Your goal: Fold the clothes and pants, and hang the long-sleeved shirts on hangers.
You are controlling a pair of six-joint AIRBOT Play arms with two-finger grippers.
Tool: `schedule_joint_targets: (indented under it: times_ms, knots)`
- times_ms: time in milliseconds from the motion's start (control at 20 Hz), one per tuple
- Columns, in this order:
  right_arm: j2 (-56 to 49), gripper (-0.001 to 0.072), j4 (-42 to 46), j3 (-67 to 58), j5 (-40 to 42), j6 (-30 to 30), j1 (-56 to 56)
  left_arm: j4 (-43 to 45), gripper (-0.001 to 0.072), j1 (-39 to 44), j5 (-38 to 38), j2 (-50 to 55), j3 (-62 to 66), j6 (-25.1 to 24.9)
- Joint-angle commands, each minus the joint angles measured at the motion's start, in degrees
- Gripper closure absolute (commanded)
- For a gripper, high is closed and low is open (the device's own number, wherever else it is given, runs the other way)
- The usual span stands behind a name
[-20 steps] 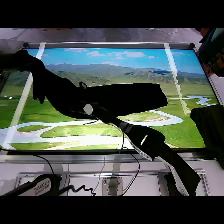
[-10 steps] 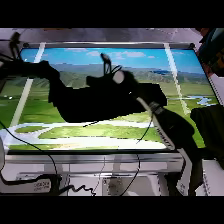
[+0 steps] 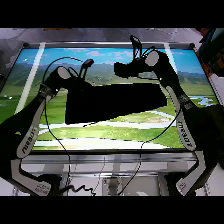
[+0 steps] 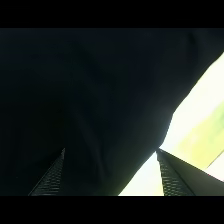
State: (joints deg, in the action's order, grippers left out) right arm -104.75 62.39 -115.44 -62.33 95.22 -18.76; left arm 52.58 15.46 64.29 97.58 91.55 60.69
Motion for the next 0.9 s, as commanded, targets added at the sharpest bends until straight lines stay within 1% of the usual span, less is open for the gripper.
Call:
schedule_joint_targets:
  times_ms: [0,150,200,250,350,450,550,600,650,750,850]
  knots:
    - [0.5,0.0689,1.6,0.3,-2.8,-0.4,0.6,5.2,0.0073,1.9,0.1,0.0,0.0,0.2]
    - [0.5,0.0689,6.6,0.3,-4.9,-0.4,0.6,12.1,0.0074,-5.1,1.4,-3.0,0.0,4.1]
    - [0.5,0.0689,7.9,0.3,-5.7,-0.5,0.6,13.6,0.0113,-8.5,2.8,-4.0,0.0,4.6]
    - [0.5,0.0689,9.0,0.3,-6.2,-0.5,0.6,14.4,0.0177,-12.5,4.7,-4.6,0.0,4.6]
    - [0.5,0.0689,9.9,0.3,-6.3,-0.5,0.6,14.2,0.0179,-20.2,8.4,-4.7,-0.2,5.2]
    - [0.5,0.0689,9.9,0.3,-6.1,-0.5,0.6,11.6,0.0179,-27.0,9.3,-4.6,-3.4,5.4]
    - [0.4,0.0688,9.9,0.3,-5.9,-0.4,0.5,3.2,0.0179,-32.7,6.6,-4.4,-9.8,5.0]
    - [0.4,0.0689,9.9,0.3,-5.9,-0.4,0.5,-0.5,0.0178,-34.4,4.9,-4.0,-13.0,3.7]
    - [0.4,0.0689,9.9,0.3,-6.0,-0.4,0.5,-3.0,0.0178,-35.4,3.5,-3.5,-15.9,2.1]
    - [0.4,0.0688,9.9,0.3,-6.0,-0.5,0.5,-3.8,0.0178,-35.6,0.5,-1.5,-19.5,-1.4]
    - [0.4,0.0688,9.7,0.3,-6.0,-0.4,0.5,-5.0,0.0169,-34.2,-1.2,1.2,-19.7,-1.6]
